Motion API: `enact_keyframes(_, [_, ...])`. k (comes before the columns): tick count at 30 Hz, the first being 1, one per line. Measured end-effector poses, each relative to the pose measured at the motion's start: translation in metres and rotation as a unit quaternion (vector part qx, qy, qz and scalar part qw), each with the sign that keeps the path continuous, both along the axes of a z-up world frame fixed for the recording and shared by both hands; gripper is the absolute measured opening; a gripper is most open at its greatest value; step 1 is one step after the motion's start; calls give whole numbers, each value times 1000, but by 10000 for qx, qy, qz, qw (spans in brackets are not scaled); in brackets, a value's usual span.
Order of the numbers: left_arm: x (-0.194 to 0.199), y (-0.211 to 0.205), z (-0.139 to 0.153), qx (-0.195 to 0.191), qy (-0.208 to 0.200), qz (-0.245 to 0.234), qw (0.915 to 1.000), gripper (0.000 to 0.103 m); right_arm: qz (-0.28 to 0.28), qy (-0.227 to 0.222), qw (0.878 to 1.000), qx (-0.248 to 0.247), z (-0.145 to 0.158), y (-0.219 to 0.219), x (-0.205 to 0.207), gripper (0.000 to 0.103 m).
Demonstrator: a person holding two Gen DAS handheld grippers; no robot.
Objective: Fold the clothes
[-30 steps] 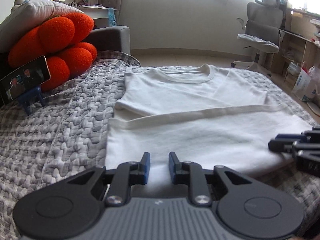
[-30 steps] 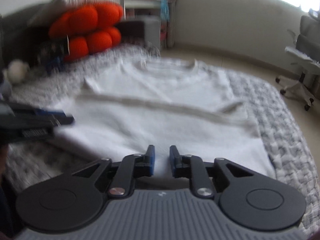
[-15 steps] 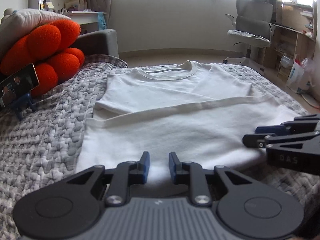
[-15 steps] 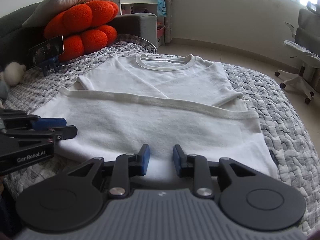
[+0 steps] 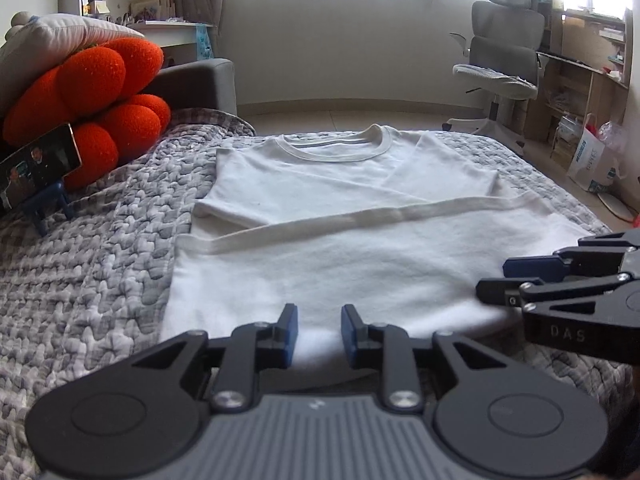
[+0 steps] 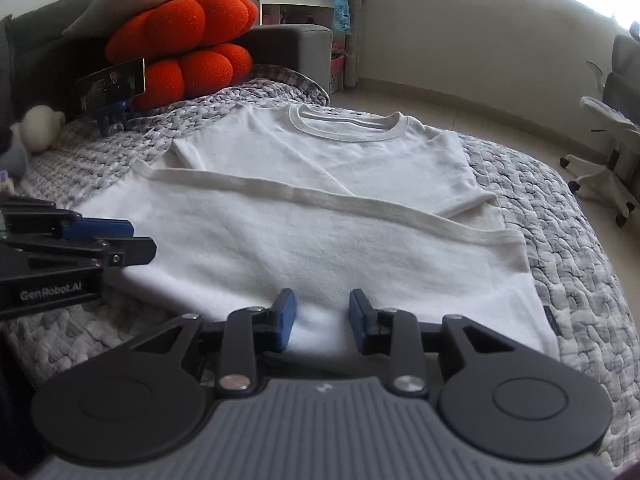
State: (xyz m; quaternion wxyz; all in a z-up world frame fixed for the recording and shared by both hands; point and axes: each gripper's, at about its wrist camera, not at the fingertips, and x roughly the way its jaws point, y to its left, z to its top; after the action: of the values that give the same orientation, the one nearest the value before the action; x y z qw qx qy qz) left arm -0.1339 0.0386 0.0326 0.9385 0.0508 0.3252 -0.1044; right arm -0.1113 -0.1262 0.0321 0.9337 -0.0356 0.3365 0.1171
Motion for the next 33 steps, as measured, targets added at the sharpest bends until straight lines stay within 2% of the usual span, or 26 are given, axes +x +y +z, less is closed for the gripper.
enact_keyframes(3, [-2,10,0,46,30,101,9999,26,-114,25,9999,41,2,-9,0,32])
enact_keyframes(6, [-3,19,-1,-42,101,148,9998,26,-352,32,9994,-49,2,-22,2,32])
enact_keyframes(11, [-3,29,-2,-159,187,223,9994,26,-700,145,9974,79,3,-44,4,32])
enact_keyframes(17, [-8,33,0,46,98,232,9997,26,-902,248,9955,132,5,-56,1,31])
enact_keyframes(22, [-5,36,-1,4,174,289,9994,26,-971,332,9944,265,4,-62,6,31])
enact_keyframes(28, [-3,38,4,-70,127,354,9993,27,-1027,276,9942,157,9,-62,3,31])
enact_keyframes(29, [-3,38,6,-93,104,367,9992,27,-1123,252,9933,27,10,-62,2,36])
enact_keyframes(33, [0,31,7,-119,64,279,9995,28,-1388,463,9890,-229,7,-66,6,36])
